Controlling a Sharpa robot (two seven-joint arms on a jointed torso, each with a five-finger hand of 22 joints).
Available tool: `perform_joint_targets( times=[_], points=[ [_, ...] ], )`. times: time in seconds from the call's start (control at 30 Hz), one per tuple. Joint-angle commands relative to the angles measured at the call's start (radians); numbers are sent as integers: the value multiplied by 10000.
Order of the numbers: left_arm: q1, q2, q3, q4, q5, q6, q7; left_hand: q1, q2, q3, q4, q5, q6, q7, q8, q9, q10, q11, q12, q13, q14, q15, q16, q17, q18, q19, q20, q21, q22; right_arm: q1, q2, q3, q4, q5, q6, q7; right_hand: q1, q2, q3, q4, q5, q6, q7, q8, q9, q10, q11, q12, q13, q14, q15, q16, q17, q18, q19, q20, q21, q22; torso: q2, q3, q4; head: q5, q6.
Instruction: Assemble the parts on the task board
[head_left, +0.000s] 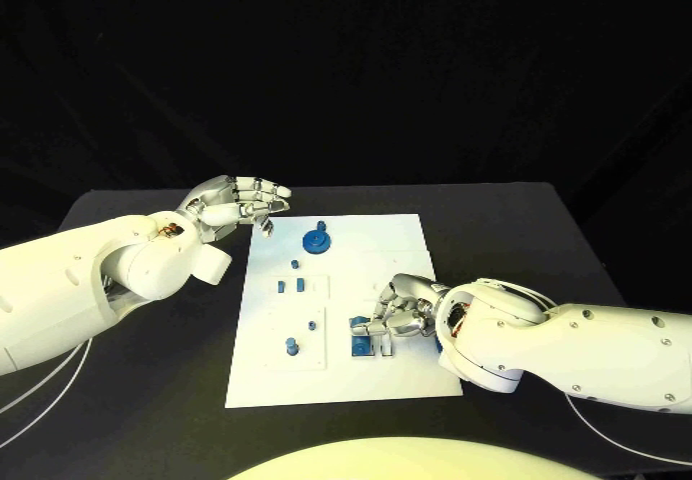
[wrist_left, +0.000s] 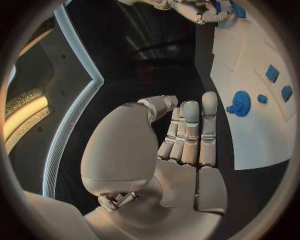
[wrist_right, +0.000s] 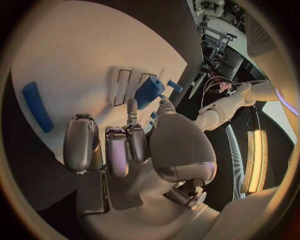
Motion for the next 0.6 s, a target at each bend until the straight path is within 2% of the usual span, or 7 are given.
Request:
perform_joint_targets(
  times=[0.03, 0.1, 0.27, 0.37, 0.6],
  points=[
    [6, 11, 6, 23, 6, 142, 42, -124, -8, 2, 64, 47, -95, 355, 60, -14, -64, -15, 58, -15, -11, 54, 33, -10, 166, -15, 41, 4, -13, -16, 12, -1, 5, -185, 113, 41, -213, -136, 166, 2, 41, -121, -1, 60, 22, -107, 0, -120, 829, 853, -25, -17, 1595, -18, 142, -47, -118, 1840, -5, -1, 0, 3, -4],
    [6, 13, 6, 22, 3, 141, 40, -148, -16, 7, 80, 49, -127, 355, 96, -27, -94, -13, 81, -32, -31, 59, 35, -45, 167, -17, 49, -9, -26, -19, 10, -1, 13, -197, 146, 57, -343, -306, 290, 6, 54, -158, 11, 65, 30, -139, 12, -175, 792, 852, -16, -19, 1597, -13, 130, -38, -156, 1832, -4, 1, -4, 6, -2],
    [6, 17, 6, 19, -1, 139, 37, -148, -16, 7, 80, 49, -127, 355, 96, -27, -94, -13, 81, -32, -31, 59, 35, -45, 167, -17, 49, -9, -26, -30, -18, -1, 71, -213, 201, 114, -617, -511, 444, 14, 74, -186, 20, 83, 46, -143, 20, -200, 794, 852, -8, -22, 1599, -12, 128, -28, -169, 1831, -5, 7, -8, 2, -9],
    [6, 17, 6, 18, -2, 139, 36, -153, -24, 6, 81, 48, -139, 356, 98, -30, -106, -11, 81, -36, -31, 60, 38, -42, 167, -17, 50, -11, -28, -36, -66, -1, 128, -218, 211, 149, -640, -507, 470, 13, 77, -186, 19, 87, 48, -138, 20, -195, 802, 854, -7, -19, 1611, -15, 134, -28, -149, 1836, -3, 8, -5, 9, -15],
    [6, 9, 6, 15, -8, 135, 31, -153, -24, 6, 81, 48, -139, 356, 98, -30, -106, -11, 81, -36, -31, 60, 38, -42, 167, -17, 50, -11, -28, -46, -258, -1, 329, -223, 249, 301, -463, -333, 697, -20, 50, -177, 7, 119, 67, -97, 8, -162, 860, 865, -13, -6, 1655, -22, 149, -30, -110, 1847, 2, 11, -7, 33, -24]
  ],
)
